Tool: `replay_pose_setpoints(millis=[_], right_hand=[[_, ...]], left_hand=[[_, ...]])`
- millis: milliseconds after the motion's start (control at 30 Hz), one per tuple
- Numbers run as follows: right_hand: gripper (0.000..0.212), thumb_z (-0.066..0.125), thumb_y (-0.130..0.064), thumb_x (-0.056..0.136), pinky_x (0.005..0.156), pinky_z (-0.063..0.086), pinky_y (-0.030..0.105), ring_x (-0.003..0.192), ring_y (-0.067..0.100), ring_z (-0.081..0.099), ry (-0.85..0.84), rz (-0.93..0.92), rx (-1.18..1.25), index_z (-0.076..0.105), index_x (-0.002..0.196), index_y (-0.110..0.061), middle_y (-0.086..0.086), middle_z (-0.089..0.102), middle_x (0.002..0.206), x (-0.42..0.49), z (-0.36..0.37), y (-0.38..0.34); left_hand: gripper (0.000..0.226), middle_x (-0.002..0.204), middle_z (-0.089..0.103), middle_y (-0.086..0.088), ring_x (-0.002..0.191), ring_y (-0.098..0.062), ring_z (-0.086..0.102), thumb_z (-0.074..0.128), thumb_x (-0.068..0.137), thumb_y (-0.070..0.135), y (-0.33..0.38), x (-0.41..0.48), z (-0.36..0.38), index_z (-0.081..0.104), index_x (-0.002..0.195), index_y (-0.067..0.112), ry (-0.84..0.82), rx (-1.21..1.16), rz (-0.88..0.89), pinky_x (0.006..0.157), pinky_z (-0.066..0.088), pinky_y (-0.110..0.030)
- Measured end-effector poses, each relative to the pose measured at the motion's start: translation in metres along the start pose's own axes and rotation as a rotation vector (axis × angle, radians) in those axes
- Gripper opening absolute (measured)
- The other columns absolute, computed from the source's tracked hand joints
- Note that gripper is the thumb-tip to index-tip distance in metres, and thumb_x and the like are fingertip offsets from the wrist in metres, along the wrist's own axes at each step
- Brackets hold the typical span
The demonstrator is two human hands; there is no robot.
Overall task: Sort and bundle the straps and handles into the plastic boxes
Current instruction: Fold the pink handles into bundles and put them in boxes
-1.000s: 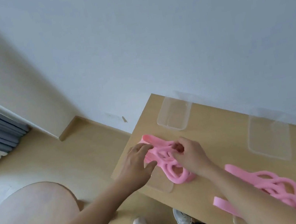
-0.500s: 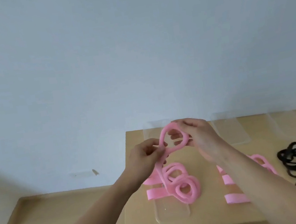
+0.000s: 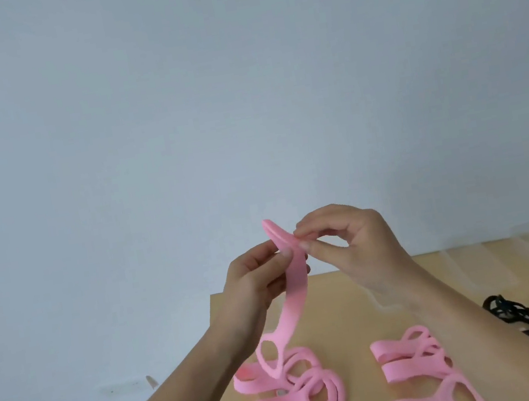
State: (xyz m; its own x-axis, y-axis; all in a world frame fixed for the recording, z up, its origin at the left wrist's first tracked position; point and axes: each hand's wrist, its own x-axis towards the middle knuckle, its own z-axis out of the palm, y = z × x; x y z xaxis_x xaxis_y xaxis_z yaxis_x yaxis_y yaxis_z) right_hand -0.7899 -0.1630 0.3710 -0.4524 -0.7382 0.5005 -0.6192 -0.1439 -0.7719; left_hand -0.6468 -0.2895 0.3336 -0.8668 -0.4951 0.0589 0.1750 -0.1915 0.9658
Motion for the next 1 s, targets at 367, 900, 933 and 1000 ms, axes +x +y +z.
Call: replay_pose_setpoints(millis=[367,900,933,1000], right_hand=[[0.018,0.084,-0.005,0.079,0.082,0.051,0.026,0.095,0.017,0.065,0.061,-0.303,-0.373,0.083,0.090,-0.019,-0.005,0.072,0.094,-0.001,-0.010,-0.004],[0.003,0.076,-0.022,0.088,0.065,0.046,0.026,0.068,0.007,0.050,-0.029,-0.219,-0.439,0.077,0.085,-0.021,-0.010,0.062,0.076,0.003,-0.018,-0.006],[0.003,0.076,-0.020,0.087,0.065,0.045,0.025,0.067,0.006,0.048,-0.009,-0.232,-0.446,0.078,0.085,-0.022,-0.010,0.062,0.077,0.002,-0.018,-0.004],[0.009,0.078,-0.011,0.084,0.064,0.043,0.022,0.068,0.006,0.046,0.038,-0.258,-0.469,0.080,0.086,-0.020,-0.008,0.063,0.078,-0.002,-0.015,0.000]], left_hand=[[0.025,0.116,0.079,-0.006,0.110,-0.024,0.075,0.063,0.102,0.019,0.007,-0.005,0.025,0.073,0.124,0.012,0.098,0.131,0.126,0.096,0.060,-0.034],[0.017,0.101,0.081,-0.013,0.100,-0.032,0.077,0.067,0.099,0.021,0.004,-0.007,0.039,0.080,0.107,0.014,0.227,0.222,0.057,0.097,0.060,-0.053],[0.017,0.098,0.080,-0.014,0.098,-0.035,0.077,0.068,0.099,0.023,0.003,-0.006,0.039,0.080,0.104,0.013,0.237,0.224,0.038,0.095,0.061,-0.052],[0.024,0.100,0.080,-0.017,0.099,-0.037,0.076,0.071,0.093,0.030,0.003,-0.007,0.040,0.081,0.103,0.011,0.215,0.200,0.007,0.091,0.062,-0.047]])
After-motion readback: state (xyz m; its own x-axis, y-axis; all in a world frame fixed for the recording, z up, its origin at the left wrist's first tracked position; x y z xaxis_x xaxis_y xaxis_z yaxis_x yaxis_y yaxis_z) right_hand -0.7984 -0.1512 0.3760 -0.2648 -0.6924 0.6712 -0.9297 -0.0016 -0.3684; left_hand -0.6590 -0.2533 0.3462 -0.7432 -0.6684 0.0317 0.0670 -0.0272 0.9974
